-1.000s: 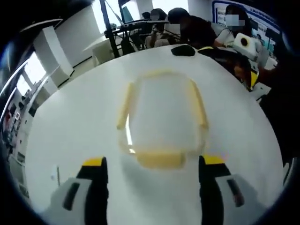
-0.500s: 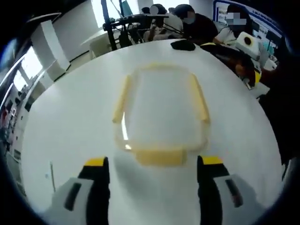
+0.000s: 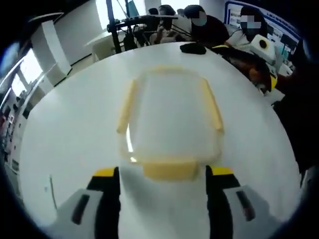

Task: Snap each plastic latch of the storage box into its locked position after aligning the lid with the box until every specified latch is closed and the lid sits flush.

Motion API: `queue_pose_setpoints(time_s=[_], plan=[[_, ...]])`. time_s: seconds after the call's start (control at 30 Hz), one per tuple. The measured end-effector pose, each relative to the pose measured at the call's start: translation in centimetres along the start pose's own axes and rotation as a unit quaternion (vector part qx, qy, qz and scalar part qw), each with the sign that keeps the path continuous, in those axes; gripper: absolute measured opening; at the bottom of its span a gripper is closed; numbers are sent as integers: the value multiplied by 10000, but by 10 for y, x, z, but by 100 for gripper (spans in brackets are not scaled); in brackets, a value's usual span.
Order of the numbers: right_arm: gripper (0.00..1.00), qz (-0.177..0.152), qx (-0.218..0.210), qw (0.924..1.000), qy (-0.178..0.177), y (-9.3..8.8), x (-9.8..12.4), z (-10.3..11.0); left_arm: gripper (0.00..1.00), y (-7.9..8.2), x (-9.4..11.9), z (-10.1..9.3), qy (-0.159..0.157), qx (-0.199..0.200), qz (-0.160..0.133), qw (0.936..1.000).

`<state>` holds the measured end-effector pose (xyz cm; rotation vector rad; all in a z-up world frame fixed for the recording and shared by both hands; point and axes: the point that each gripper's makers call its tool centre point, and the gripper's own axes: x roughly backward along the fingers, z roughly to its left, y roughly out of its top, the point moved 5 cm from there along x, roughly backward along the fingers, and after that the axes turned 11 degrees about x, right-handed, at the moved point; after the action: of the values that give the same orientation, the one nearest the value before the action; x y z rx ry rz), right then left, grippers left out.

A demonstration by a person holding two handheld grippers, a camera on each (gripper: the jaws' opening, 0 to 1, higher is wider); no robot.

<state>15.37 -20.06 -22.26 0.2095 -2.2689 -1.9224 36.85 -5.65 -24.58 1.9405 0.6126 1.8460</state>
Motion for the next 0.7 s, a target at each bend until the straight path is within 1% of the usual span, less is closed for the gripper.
queue_pose_setpoints(time_s=[0.03,0.1,0.17,0.2,0.4,0.53,0.7], plan=[[100,3,2,10000,4,0,0,0,63,0,0,0,-8,3,8,10000],[100,7,10,10000,11,0,0,1,63,-1,0,1,12,-1,39,10000],[100,7,11,10000,19,0,-1,2,62,0,0,1,-44,48,-44,10000],[100,2,12,10000,24,0,-1,2,61,-1,-1,1,-74,83,-31,9999],[100,-1,18,10000,34,0,-2,3,59,1,-1,0,-101,6,-4,9999],[100,-22,12,10000,12,1,-1,1,55,1,-2,2,-76,105,-35,9999],[100,-37,26,10000,-2,2,-1,0,54,1,-3,1,-111,160,-59,9998]])
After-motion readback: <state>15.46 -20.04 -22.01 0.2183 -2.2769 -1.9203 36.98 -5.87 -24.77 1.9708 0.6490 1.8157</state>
